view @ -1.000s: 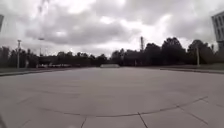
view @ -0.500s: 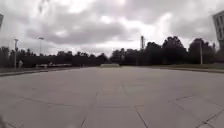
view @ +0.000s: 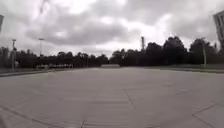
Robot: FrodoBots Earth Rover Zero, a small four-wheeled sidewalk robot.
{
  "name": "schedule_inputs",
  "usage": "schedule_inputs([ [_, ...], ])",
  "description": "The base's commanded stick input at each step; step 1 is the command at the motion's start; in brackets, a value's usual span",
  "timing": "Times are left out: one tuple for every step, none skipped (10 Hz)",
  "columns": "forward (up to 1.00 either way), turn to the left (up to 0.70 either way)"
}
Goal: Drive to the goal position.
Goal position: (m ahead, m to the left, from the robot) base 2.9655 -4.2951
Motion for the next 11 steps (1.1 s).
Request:
schedule_inputs([
  [1.00, 0.00],
  [1.00, 0.00],
  [1.00, -0.03],
  [1.00, -0.06],
  [1.00, -0.09],
  [1.00, -0.11],
  [1.00, -0.10],
  [1.00, -0.09],
  [1.00, -0.07],
  [1.00, -0.06],
  [1.00, -0.06],
])
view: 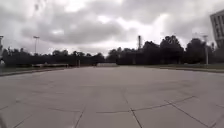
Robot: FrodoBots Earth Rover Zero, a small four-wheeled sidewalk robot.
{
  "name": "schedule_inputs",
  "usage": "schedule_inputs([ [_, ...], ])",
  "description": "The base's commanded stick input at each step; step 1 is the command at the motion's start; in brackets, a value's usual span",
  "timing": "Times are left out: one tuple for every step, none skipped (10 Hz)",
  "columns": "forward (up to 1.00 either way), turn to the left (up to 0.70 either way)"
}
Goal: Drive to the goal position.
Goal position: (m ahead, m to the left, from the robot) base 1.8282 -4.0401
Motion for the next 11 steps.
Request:
schedule_inputs([
  [1.00, -0.06],
  [1.00, -0.06],
  [1.00, -0.06],
  [1.00, -0.07],
  [1.00, -0.07],
  [1.00, -0.07],
  [1.00, -0.07],
  [1.00, -0.07],
  [1.00, -0.07],
  [1.00, -0.07],
  [1.00, -0.07],
])
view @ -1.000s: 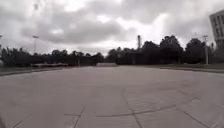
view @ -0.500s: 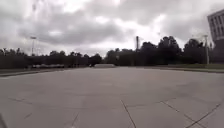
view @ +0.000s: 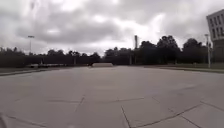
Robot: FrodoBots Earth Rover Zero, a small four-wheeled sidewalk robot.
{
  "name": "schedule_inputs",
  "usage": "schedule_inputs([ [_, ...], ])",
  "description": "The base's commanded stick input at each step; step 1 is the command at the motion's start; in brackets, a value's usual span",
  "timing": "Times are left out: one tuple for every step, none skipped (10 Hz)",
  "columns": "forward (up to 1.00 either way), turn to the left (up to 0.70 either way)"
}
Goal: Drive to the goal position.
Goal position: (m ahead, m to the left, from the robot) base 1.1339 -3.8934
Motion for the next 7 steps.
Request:
schedule_inputs([
  [1.00, -0.07],
  [1.00, -0.07],
  [1.00, -0.07],
  [1.00, -0.07],
  [1.00, -0.05],
  [1.00, -0.04],
  [1.00, -0.04],
])
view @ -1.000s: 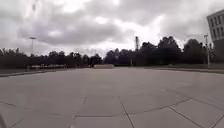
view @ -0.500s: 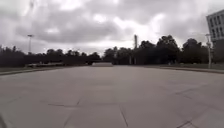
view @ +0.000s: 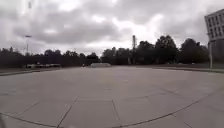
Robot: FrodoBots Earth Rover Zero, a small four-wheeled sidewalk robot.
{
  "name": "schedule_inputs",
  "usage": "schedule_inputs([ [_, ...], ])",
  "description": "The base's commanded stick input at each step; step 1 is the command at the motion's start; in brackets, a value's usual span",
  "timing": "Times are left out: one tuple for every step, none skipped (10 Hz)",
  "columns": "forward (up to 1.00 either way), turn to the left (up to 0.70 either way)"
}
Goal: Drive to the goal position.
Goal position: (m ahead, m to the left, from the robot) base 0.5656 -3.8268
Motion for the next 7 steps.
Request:
schedule_inputs([
  [1.00, -0.03],
  [1.00, -0.02],
  [1.00, -0.01],
  [1.00, 0.00],
  [1.00, 0.00],
  [1.00, 0.00],
  [1.00, 0.00],
])
